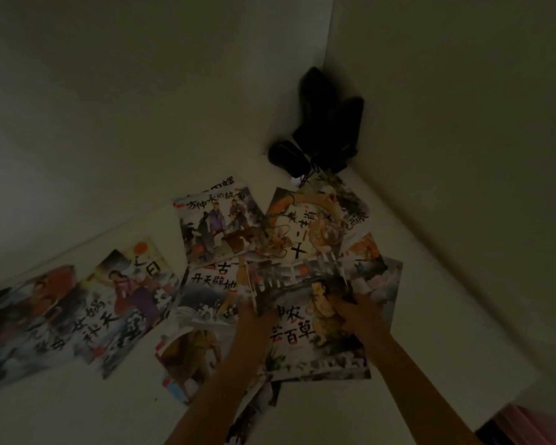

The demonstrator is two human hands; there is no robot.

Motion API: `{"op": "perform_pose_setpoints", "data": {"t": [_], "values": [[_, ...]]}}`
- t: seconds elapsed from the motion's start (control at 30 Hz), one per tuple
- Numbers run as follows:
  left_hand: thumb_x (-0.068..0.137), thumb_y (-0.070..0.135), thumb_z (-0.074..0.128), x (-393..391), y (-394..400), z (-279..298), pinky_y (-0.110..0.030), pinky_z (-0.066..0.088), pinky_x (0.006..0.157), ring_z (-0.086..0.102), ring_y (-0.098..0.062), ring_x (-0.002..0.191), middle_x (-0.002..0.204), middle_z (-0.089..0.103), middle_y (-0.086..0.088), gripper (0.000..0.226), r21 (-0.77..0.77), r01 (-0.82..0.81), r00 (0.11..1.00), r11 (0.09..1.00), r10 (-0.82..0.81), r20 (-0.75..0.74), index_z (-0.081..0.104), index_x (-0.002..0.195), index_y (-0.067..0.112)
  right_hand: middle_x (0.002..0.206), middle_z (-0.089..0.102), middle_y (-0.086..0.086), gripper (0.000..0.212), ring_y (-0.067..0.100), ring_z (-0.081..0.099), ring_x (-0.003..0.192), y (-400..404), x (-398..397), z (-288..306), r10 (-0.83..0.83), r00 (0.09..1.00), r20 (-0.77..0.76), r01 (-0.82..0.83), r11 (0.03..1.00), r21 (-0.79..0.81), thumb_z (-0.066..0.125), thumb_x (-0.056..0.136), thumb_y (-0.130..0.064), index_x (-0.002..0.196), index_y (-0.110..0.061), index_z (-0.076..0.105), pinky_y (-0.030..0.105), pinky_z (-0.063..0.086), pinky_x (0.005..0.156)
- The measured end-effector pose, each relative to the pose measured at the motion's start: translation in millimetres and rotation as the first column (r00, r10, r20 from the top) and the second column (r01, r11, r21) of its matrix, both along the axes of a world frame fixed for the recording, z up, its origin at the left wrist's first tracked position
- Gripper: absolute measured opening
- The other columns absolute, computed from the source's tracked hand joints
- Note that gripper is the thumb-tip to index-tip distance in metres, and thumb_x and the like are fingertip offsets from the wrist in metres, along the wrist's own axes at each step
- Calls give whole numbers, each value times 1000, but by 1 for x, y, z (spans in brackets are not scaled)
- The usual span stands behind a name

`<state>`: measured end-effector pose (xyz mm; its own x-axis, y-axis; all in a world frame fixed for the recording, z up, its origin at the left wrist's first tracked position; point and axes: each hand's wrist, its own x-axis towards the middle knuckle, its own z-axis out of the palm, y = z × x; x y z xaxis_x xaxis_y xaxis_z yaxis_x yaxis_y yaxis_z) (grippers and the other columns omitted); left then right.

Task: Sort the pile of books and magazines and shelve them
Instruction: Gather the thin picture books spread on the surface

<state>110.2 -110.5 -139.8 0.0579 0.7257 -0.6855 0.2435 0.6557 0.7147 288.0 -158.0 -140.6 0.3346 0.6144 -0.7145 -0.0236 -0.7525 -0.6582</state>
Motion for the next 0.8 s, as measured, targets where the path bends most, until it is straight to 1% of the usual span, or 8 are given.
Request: {"op": "perform_pose_setpoints", "data": {"t": [0.07, 0.13, 0.23, 0.37, 0.53, 0.67, 0.73, 0.8], "values": [[86, 16, 62, -6, -5, -1, -35, 52, 85, 58, -27, 101, 119, 57, -12, 44, 16, 99, 995, 995, -99, 28, 46, 126, 8, 71, 51, 12, 41, 23, 47, 60, -9, -5, -4, -51, 999, 6, 51, 998, 23, 56, 93, -21, 111, 15, 53, 27, 40, 53], [91, 16, 57, -13, -12, 0, -30, 48, 88, 54, -21, 104, 118, 53, -1, 41, 14, 220, 974, 975, -219, -49, 42, 129, 11, 74, 52, 14, 47, 23, 47, 58, -19, -8, -8, -102, 995, 4, 100, 988, 113, 63, 87, -33, 109, 8, 58, 28, 39, 53], [93, 14, 52, -21, -14, 3, -6, 37, 53, 48, -10, 66, 77, 53, 3, 4, 97, 395, 901, 914, -365, -233, 54, 90, 16, 83, 57, 14, 30, 20, 49, 59, -37, -7, -5, -148, 988, -42, 153, 973, 172, 59, 91, -21, 117, -7, 59, 26, 41, 50], [94, 16, 50, -26, -6, 4, -25, 34, 53, 44, -18, 55, 60, 47, -8, 31, 114, 415, 883, 903, -369, -290, 47, 64, 11, 80, 61, 7, 26, 16, 51, 56, -70, 9, -6, -233, 971, -60, 240, 955, 173, 59, 90, -15, 115, -18, 59, 19, 41, 43], [96, 22, 48, -10, 15, 15, -25, 41, 60, 50, -14, 62, 69, 54, -1, 26, 12, 306, 948, 952, -304, -96, 59, 77, 8, 71, 60, 13, 39, 17, 53, 51, -114, 33, -1, -352, 927, -128, 372, 908, 194, 71, 79, -26, 110, -3, 63, 23, 42, 48], [91, 37, 55, 29, 26, 31, -25, 51, 61, 58, -17, 73, 82, 62, -5, 40, -151, 277, 960, 949, -266, 89, 62, 105, 0, 75, 66, 9, 86, 23, 55, 60, -134, 50, 4, -371, 906, -203, 412, 883, 225, 87, 31, -60, 102, -15, 68, 28, 44, 55], [82, 48, 62, 44, 27, 38, -33, 53, 79, 61, -24, 86, 98, 65, -8, 46, -227, 277, 951, 934, -233, 204, 64, 107, 9, 74, 67, 3, 65, 13, 62, 54, -139, 53, 11, -312, 914, -258, 372, 900, 228, 87, 52, -44, 105, -13, 66, 24, 48, 49], [82, 43, 64, 56, 29, 39, -32, 54, 72, 63, -22, 76, 100, 63, -10, 39, -252, 246, 947, 936, -176, 270, 62, 104, 10, 74, 69, 0, 28, 7, 64, 55, -141, 53, 16, -267, 928, -260, 324, 923, 208, 70, 79, -16, 106, -13, 65, 20, 49, 50]]}}
